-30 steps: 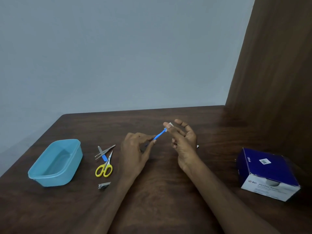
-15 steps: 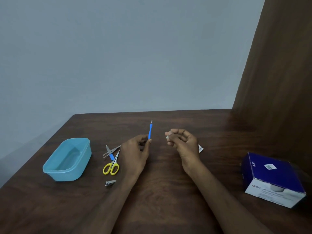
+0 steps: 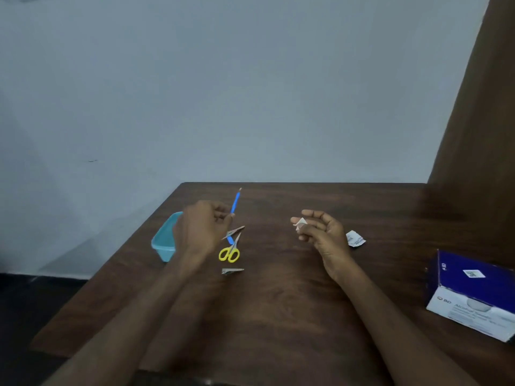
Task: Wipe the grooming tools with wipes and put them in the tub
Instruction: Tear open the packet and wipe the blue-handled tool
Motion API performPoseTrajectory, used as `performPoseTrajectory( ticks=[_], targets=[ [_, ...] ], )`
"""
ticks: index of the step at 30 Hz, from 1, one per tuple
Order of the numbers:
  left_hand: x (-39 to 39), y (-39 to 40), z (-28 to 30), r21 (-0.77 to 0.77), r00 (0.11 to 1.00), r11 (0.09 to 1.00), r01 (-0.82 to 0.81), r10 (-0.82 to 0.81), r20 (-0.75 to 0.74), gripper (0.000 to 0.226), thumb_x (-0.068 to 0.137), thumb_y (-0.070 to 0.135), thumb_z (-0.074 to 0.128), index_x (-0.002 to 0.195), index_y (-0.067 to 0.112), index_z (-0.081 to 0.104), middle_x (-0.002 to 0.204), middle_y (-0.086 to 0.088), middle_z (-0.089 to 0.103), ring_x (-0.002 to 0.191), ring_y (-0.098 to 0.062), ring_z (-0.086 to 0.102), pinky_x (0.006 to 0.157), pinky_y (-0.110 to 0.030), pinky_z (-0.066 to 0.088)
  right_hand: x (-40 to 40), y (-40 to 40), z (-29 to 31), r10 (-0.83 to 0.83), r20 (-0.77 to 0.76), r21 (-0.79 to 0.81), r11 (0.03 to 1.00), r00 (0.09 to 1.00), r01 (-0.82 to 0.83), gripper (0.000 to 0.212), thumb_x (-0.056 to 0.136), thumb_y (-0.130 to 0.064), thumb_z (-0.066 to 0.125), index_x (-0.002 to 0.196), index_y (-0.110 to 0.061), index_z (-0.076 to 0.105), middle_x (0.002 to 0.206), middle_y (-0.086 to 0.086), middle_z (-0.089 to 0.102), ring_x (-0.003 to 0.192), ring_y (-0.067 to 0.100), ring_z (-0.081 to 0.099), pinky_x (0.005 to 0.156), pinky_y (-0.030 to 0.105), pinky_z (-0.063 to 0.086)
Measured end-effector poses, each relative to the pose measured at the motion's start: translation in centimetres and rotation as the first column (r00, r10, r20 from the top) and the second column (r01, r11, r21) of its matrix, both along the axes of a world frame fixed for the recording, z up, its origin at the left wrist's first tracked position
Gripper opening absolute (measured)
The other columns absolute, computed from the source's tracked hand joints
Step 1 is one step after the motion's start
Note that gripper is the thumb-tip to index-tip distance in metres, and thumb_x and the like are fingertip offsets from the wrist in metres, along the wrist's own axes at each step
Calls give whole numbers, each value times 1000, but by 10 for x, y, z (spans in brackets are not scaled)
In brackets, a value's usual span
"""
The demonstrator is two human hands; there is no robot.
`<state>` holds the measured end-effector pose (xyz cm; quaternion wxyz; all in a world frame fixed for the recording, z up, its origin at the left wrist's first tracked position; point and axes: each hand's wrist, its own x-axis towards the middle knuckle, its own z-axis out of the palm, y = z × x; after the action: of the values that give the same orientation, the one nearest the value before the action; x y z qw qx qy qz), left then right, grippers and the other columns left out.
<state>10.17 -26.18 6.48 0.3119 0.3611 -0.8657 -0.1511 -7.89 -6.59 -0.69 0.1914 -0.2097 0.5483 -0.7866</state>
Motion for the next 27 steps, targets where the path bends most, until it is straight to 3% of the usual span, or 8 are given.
performPoseTrajectory(
  ticks=[5, 10, 12, 15, 20, 27],
  targets=[
    [47, -53, 40, 41, 949, 970, -241, 227, 220, 19, 80, 54, 84, 78, 37, 75, 86, 14, 76, 87, -16, 71, 76, -31, 51, -1, 3, -3, -27, -5, 19, 999, 1000, 27, 29, 90, 12, 71, 113, -4, 65, 102, 13, 82, 72, 14, 67, 60, 19, 55],
    [65, -75, 40, 103, 874, 931, -351, 286, 393, 28, 73, 46, 87, 75, 22, 74, 79, 4, 73, 78, -18, 70, 66, -28, 43, 1, 3, -3, -31, -7, 52, 998, 1000, 31, 31, 90, 16, 67, 116, 0, 64, 104, 13, 80, 62, 11, 64, 54, 17, 53],
    [65, -77, 34, 106, 849, 922, -372, 292, 440, 32, 70, 46, 87, 81, 21, 71, 81, 2, 72, 81, -18, 70, 68, -29, 47, 3, 4, -2, -24, -11, 62, 998, 1000, 25, 31, 89, 17, 67, 116, 0, 64, 105, 14, 80, 63, 11, 64, 54, 17, 53],
    [61, -72, 29, 74, 806, 920, -384, 295, 513, 52, 66, 52, 88, 103, 21, 68, 98, 1, 73, 94, -20, 71, 83, -33, 57, 4, 6, -1, -19, -20, 73, 997, 1000, 21, 31, 90, 16, 67, 117, 1, 63, 103, 12, 81, 59, 8, 62, 51, 16, 51],
    [54, -68, 21, 17, 779, 930, -367, 297, 553, 58, 75, 55, 87, 118, 22, 67, 108, 1, 72, 100, -19, 70, 76, -32, 49, 2, 4, -3, -7, -33, 69, 998, 999, 10, 29, 91, 10, 70, 116, -2, 65, 100, 8, 83, 72, 17, 63, 55, 20, 53],
    [51, -71, 11, -78, 802, 939, -334, 327, 500, 40, 85, 55, 77, 105, 22, 70, 99, 1, 72, 91, -20, 70, 72, -33, 47, -1, 2, -6, 1, -49, 92, 996, 999, 4, 26, 91, 9, 69, 112, -7, 66, 101, 6, 83, 74, 18, 63, 58, 24, 53]
  ],
)
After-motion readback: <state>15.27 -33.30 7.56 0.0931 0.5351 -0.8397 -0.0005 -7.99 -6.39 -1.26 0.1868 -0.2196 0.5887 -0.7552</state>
